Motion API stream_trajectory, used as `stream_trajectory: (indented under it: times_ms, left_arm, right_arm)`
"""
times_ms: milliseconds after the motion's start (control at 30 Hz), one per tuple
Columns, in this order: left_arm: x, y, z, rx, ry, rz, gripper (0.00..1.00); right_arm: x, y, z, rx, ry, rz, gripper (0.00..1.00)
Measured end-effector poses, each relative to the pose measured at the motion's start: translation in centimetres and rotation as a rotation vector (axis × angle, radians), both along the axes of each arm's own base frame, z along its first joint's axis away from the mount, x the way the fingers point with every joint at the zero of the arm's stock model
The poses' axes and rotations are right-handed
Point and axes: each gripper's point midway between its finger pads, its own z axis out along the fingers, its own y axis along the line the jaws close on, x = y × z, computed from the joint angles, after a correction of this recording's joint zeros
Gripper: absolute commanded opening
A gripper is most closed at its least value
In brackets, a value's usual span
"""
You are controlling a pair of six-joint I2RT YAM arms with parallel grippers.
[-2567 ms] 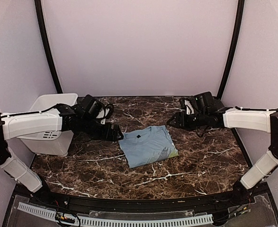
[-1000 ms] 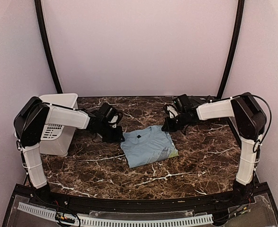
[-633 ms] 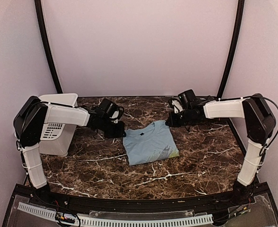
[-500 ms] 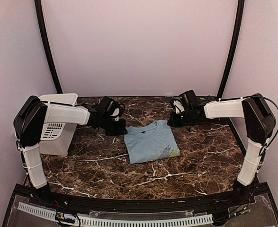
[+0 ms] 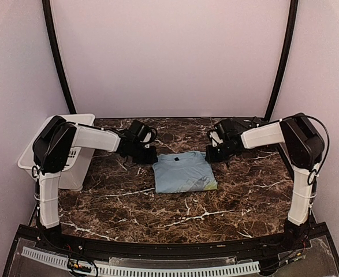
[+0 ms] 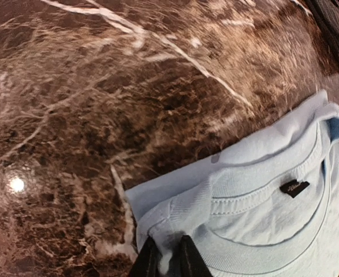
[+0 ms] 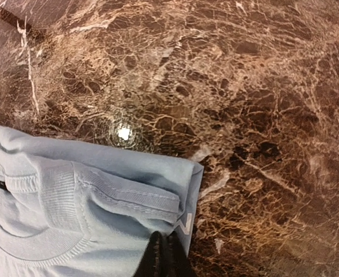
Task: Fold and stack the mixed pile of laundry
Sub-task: Adjust the square-folded T-shirt at the center of the board, then smooth out the square-folded T-shirt at the center of the board.
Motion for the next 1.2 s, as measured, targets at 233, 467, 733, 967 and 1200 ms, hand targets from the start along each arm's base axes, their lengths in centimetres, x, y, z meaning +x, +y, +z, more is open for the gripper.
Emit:
stream_trajectory:
  times_ms: [233,467,733,967,1200]
  left_arm:
    - [2.3,2.8,1.7,0.071,-0.056,0.040,0.76]
    - [-3.8,2.2,9.0,-0.123,-0.112,-0.104,0.96]
    - [-13.4,-6.2,10.1,-0.478,0.037,-0.441,0.99]
    - [-13.8,-7.7,4.7,-0.534,0.191,-0.451,0.99]
    - [-10.4,-5.4,2.7,-0.532,0.187,-0.346,0.99]
  right_arm:
    - [0.2,-0.9,2.3,-0.003,-0.009,-0.033,0.72]
    - [-3.0,0.0,12.6,0.222,-0.122,0.038,0.82]
    - [-11.7,7.9,10.4,0.511,0.133,0.288,0.84]
    - [-13.3,8.0,3.7,0.575,0.336,0.272,0.82]
    - [-12.1,5.6,2.4,0.648,0.332,0.240,0.79]
